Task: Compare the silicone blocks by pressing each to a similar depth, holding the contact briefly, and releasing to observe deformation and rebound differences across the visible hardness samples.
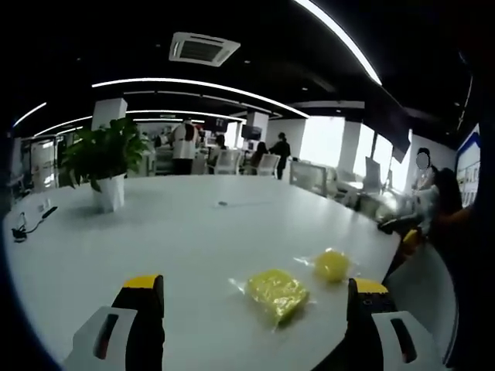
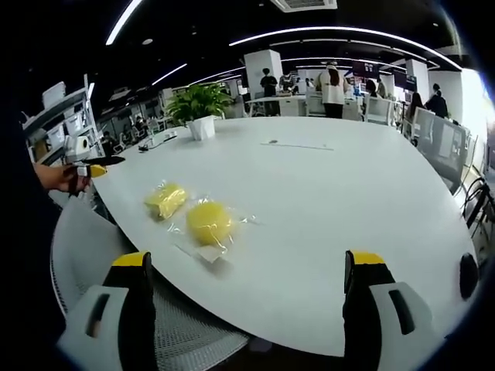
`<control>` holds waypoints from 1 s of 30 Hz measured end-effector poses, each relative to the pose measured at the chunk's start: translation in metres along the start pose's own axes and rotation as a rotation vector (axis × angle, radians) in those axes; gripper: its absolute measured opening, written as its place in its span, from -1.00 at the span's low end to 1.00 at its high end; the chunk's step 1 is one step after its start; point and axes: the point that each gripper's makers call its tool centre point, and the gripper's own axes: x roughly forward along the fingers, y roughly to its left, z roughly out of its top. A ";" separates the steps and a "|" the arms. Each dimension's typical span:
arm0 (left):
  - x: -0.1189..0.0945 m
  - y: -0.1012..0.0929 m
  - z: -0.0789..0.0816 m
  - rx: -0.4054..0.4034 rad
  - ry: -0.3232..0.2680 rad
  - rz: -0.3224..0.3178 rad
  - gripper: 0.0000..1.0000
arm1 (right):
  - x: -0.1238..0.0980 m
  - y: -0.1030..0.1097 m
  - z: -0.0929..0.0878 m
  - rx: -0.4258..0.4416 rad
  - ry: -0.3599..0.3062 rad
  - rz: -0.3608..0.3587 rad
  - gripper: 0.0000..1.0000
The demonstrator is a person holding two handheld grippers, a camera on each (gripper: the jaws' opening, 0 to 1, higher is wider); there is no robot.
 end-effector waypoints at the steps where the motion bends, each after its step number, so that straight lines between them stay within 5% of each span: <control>1: 0.001 0.003 0.001 -0.007 -0.004 0.005 1.00 | 0.002 -0.001 0.000 0.002 0.001 -0.004 0.93; 12: 0.012 0.027 -0.001 -0.017 0.050 -0.015 1.00 | 0.019 0.000 0.017 -0.010 0.012 -0.021 0.93; 14: 0.016 0.021 0.002 -0.037 0.074 -0.049 1.00 | 0.020 0.003 0.020 -0.006 0.015 -0.022 0.93; 16: 0.024 0.015 0.020 -0.050 0.025 -0.077 1.00 | 0.022 0.007 0.021 -0.014 0.016 -0.013 0.93; 19: 0.040 0.007 0.033 -0.229 0.035 -0.108 1.00 | 0.024 0.007 0.021 -0.032 0.024 -0.006 0.93; 22: 0.057 0.004 0.046 -0.237 0.018 -0.109 1.00 | 0.021 0.006 0.027 -0.034 0.008 -0.008 0.93; 30: 0.100 -0.032 0.049 -0.171 0.136 -0.166 1.00 | 0.024 -0.002 0.014 -0.034 0.034 0.008 0.93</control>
